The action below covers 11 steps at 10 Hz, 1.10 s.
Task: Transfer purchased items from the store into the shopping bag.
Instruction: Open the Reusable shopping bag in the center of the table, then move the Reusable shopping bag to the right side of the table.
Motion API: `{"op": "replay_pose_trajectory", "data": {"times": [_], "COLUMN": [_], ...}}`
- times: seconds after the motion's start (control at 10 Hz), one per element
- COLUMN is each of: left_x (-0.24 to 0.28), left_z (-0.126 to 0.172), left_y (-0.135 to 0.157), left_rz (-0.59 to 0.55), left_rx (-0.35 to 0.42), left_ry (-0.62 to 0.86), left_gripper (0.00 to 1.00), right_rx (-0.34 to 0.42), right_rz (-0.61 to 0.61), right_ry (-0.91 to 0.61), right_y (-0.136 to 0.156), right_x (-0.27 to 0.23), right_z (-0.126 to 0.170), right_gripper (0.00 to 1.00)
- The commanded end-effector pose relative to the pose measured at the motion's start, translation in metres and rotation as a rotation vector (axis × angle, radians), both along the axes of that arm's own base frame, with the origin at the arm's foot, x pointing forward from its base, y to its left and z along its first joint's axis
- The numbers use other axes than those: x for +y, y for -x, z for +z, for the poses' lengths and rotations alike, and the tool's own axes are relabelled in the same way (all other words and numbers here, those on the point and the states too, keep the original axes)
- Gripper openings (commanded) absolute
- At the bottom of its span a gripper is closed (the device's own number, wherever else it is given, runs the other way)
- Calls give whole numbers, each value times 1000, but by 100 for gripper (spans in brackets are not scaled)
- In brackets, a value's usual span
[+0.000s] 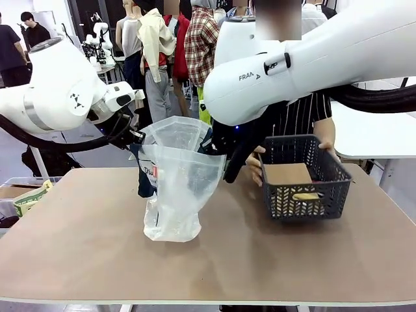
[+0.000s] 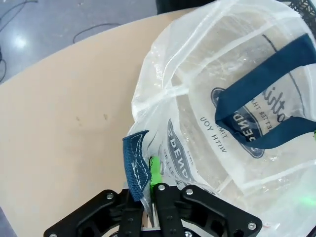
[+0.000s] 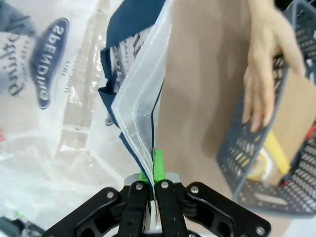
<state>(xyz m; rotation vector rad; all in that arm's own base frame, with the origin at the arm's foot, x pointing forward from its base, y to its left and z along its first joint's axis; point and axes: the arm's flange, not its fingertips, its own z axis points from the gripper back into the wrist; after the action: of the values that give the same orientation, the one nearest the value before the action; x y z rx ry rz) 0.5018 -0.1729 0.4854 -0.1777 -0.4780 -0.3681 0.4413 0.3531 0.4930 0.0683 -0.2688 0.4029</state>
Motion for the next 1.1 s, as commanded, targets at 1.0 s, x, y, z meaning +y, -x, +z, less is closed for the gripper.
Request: {"op": "replay_pose_trajectory", "data": {"times": [1.0], "left_x": [-1], "left_z": [-4], "left_y": [2], "left_rz": [-7], "left_rx": [12], "left_ry": [-8], "left_gripper": [0], "right_rx": [7], "right_rz": [11], "right_ry": [21], "right_y": [-1], "right_x": [3], "right_z": [-3], "right_gripper": [0]}}
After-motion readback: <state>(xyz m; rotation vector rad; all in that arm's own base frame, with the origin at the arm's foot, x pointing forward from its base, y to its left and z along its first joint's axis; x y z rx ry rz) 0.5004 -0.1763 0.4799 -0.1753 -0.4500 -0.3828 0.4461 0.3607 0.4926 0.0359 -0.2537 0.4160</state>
